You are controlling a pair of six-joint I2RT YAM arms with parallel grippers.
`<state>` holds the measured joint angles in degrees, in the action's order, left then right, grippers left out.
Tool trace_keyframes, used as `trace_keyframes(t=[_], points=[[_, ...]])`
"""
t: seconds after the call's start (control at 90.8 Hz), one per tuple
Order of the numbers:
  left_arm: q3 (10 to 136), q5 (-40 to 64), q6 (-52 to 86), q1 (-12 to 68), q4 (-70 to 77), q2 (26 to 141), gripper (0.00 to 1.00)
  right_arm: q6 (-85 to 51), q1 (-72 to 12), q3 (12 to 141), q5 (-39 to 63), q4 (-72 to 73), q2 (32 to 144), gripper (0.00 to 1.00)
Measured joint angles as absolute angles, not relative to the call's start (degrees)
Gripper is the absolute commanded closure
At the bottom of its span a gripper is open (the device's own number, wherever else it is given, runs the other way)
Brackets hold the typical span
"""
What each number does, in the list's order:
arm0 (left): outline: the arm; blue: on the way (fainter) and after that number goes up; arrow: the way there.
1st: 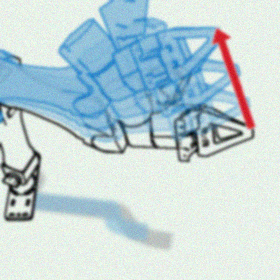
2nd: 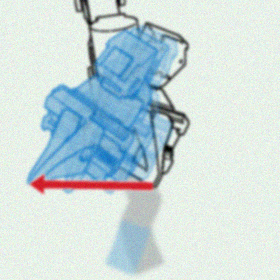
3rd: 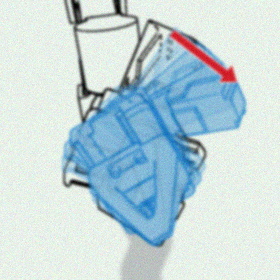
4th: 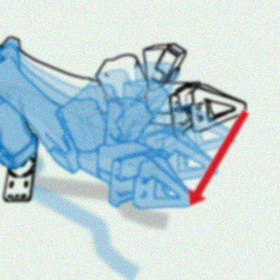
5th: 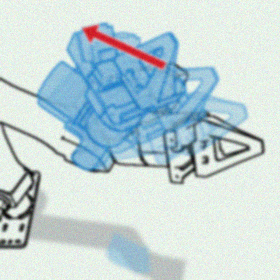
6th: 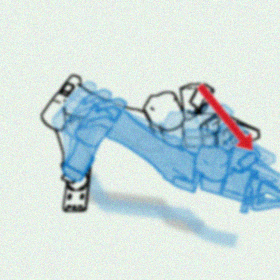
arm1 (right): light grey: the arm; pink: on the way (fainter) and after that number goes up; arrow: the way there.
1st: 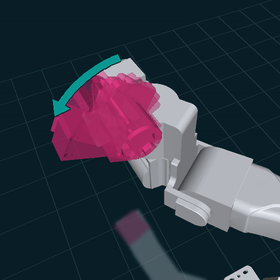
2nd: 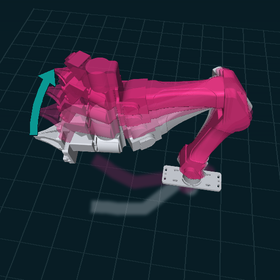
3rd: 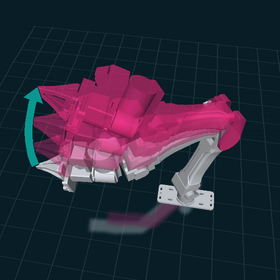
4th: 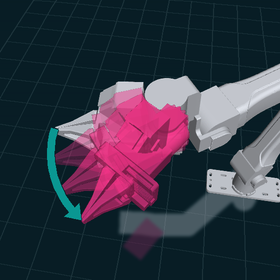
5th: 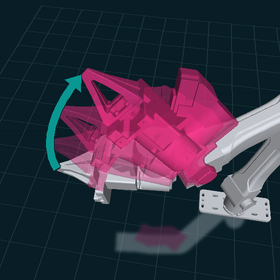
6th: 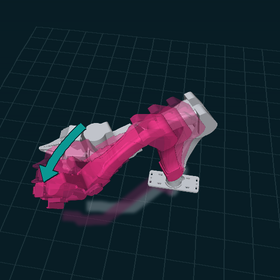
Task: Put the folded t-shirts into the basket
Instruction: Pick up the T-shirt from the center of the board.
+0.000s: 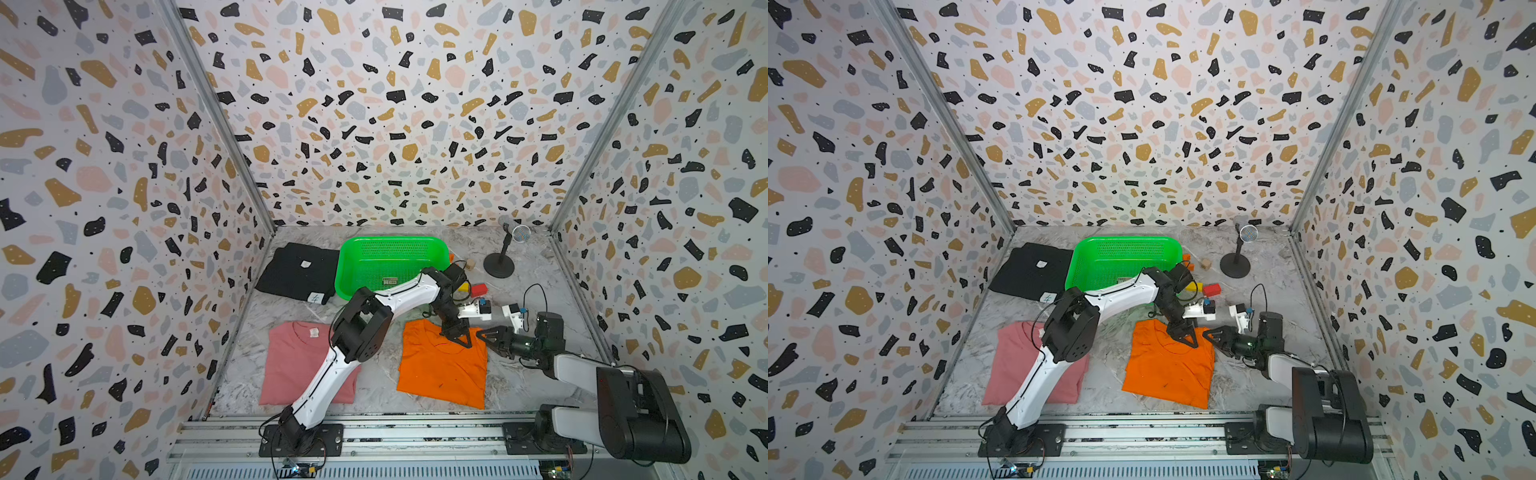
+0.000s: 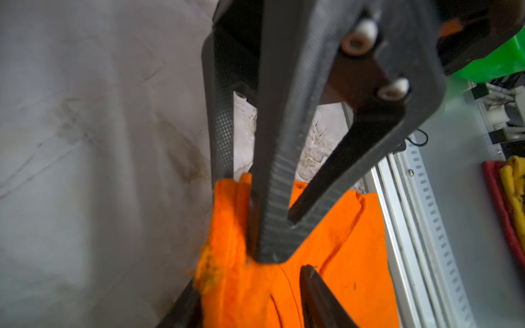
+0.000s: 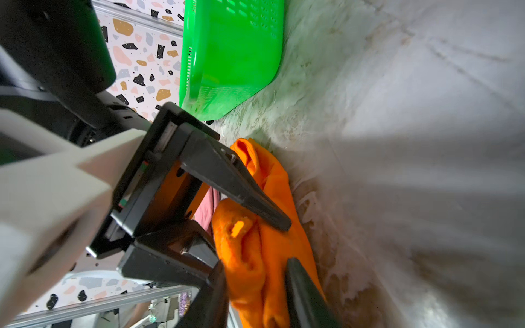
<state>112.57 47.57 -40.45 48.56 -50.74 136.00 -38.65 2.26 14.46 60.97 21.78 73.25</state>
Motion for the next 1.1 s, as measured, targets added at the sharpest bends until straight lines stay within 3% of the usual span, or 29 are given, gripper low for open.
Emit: trace_keyframes(t=[0.165, 0.341, 0.804, 0.826, 0.881, 1.101], points=[[112.8, 47.5, -41.8, 48.6, -51.6, 136.0, 0.34, -38.9, 2.2, 14.5, 61.3, 22.7, 73.3, 0.88], [112.8, 46.8, -44.1, 48.6, -53.7, 135.6, 0.24, -38.7, 2.1, 14.5, 61.2, 22.5, 73.2, 1.0], [111.2, 37.7, -57.1, 44.4, -63.7, 124.2, 0.17, -28.7, -6.6, 21.9, 52.4, 6.2, 61.6, 1.0], [111.2, 37.5, -57.4, 43.9, -64.0, 123.9, 0.15, -28.3, -6.8, 22.1, 51.8, 5.7, 60.9, 1.0], [111.0, 37.0, -58.1, 42.5, -64.4, 123.2, 0.01, -26.8, -7.5, 22.4, 50.0, 3.8, 58.7, 1.0], [107.7, 36.5, -62.8, 38.2, -66.3, 119.7, 0.0, -19.4, -11.2, 22.6, 44.2, 0.6, 50.8, 1.0]])
